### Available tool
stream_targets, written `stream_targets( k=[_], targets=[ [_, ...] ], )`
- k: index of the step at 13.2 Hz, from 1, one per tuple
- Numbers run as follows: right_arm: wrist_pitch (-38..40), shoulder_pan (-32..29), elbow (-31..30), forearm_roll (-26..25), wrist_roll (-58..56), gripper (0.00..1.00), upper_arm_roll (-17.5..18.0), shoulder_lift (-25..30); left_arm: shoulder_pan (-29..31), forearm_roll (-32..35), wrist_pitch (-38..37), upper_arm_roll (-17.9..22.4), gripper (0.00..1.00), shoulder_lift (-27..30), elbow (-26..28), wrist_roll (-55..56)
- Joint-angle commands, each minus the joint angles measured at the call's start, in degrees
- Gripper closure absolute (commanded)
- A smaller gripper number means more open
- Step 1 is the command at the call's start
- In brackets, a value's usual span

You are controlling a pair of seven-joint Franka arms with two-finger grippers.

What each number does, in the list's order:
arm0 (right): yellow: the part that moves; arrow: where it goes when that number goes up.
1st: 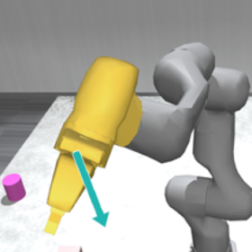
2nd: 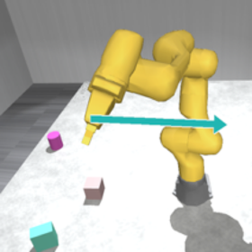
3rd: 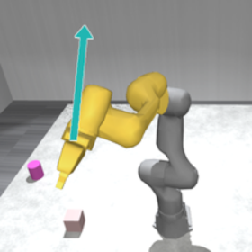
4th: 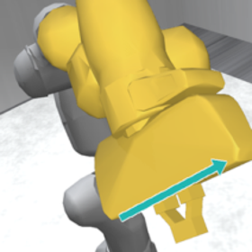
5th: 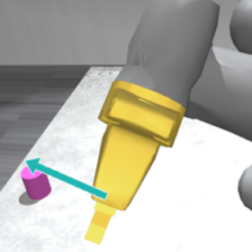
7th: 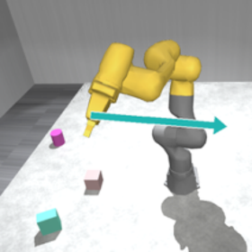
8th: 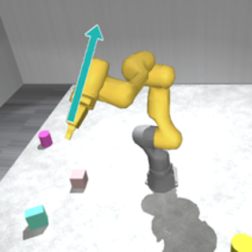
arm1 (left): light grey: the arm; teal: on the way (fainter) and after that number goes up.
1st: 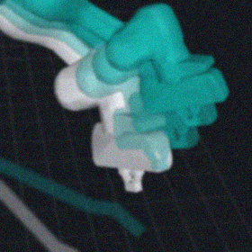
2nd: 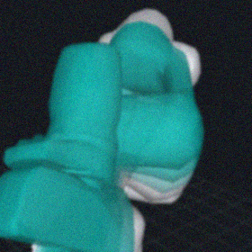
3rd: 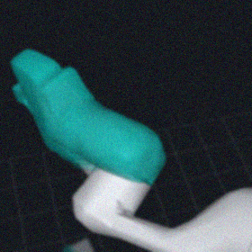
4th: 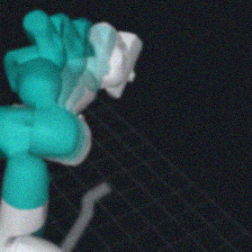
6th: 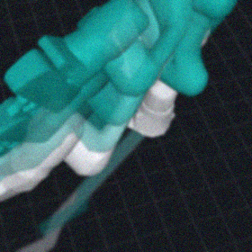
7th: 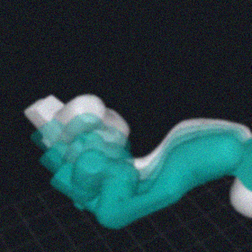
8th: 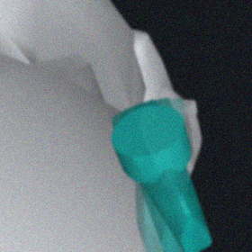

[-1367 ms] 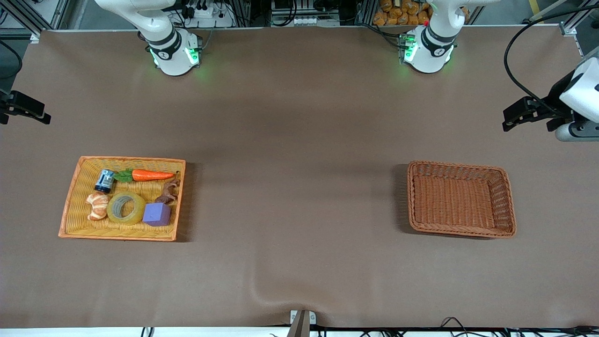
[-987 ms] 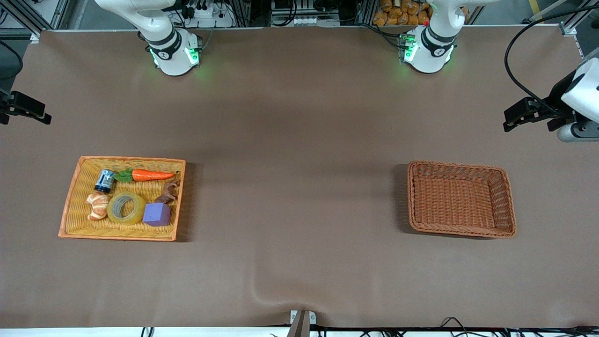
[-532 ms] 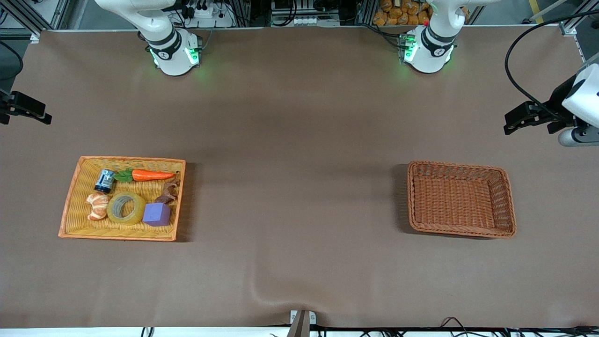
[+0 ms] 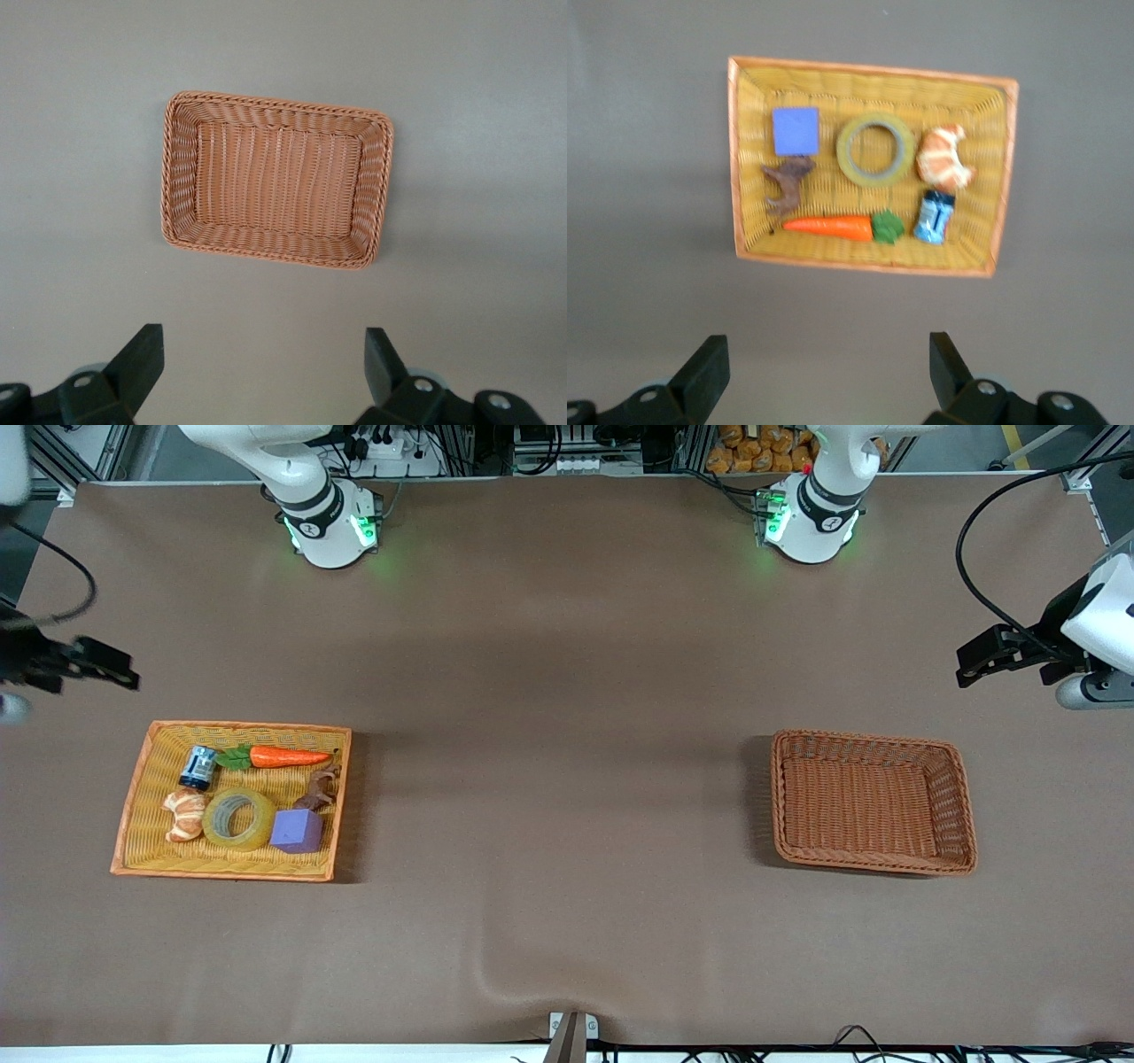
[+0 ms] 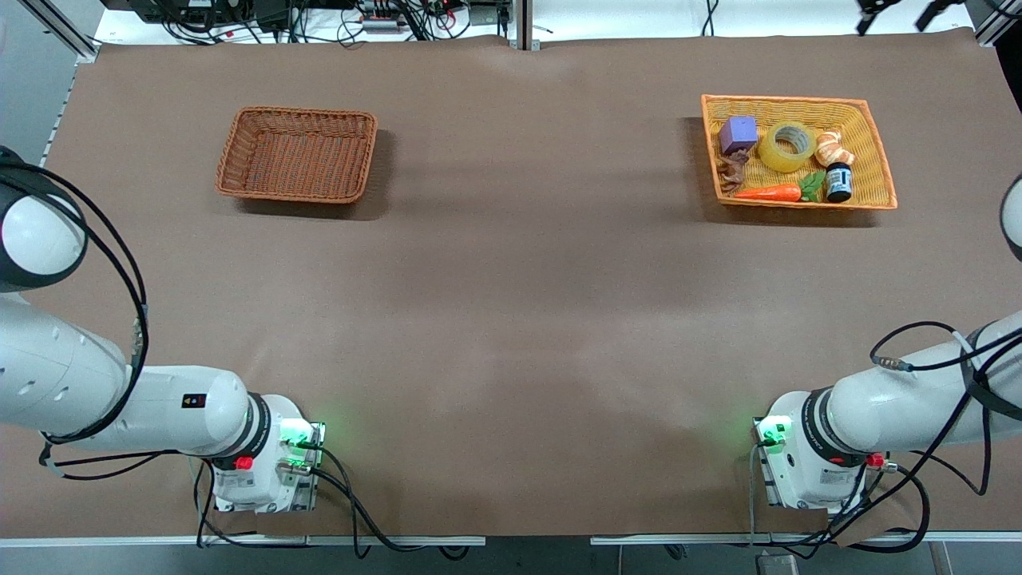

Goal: Transfer tape with both arms
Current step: 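Reach the right gripper down into the yellow tray and grasp the tape roll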

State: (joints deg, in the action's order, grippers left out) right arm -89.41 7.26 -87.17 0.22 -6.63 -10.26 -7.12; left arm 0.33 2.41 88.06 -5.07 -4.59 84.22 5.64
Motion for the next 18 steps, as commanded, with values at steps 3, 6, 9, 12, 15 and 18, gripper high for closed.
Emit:
stream_targets(
  k=[3,6,9,12,15,18],
  targets=[
    [-18.2,0.6,-8.3,0.8,-8.5,0.00,-0.3,-6.7,0.2,1.5,-0.1,-0.5,0.00,-0.9,-0.6,1.0],
    [-24.1,1.7,-13.4,1.7,-15.6,0.00,0.0,-10.6,0.2,0.9,-0.2,-0.6,0.00,-1.3,-0.6,1.8],
    [-32.0,-0.9,-14.2,5.2,-24.9,0.00,0.0,-18.2,-0.3,1.2,-1.0,-0.6,0.00,-1.5,-0.8,1.9],
    [-37.9,-2.2,-14.4,6.5,-28.9,0.00,0.0,-23.5,-0.4,1.5,-1.2,-0.6,0.00,-1.9,-0.8,2.0],
    [-40.1,-2.0,-14.4,6.6,-29.0,0.00,0.2,-27.3,-0.5,1.5,-1.2,-0.6,0.00,-2.0,-1.0,1.0],
    [-40.2,-2.6,-14.4,8.4,-29.1,0.40,0.2,-28.4,-0.4,1.5,-1.1,-0.6,0.00,-2.2,-1.0,1.1]
  ],
)
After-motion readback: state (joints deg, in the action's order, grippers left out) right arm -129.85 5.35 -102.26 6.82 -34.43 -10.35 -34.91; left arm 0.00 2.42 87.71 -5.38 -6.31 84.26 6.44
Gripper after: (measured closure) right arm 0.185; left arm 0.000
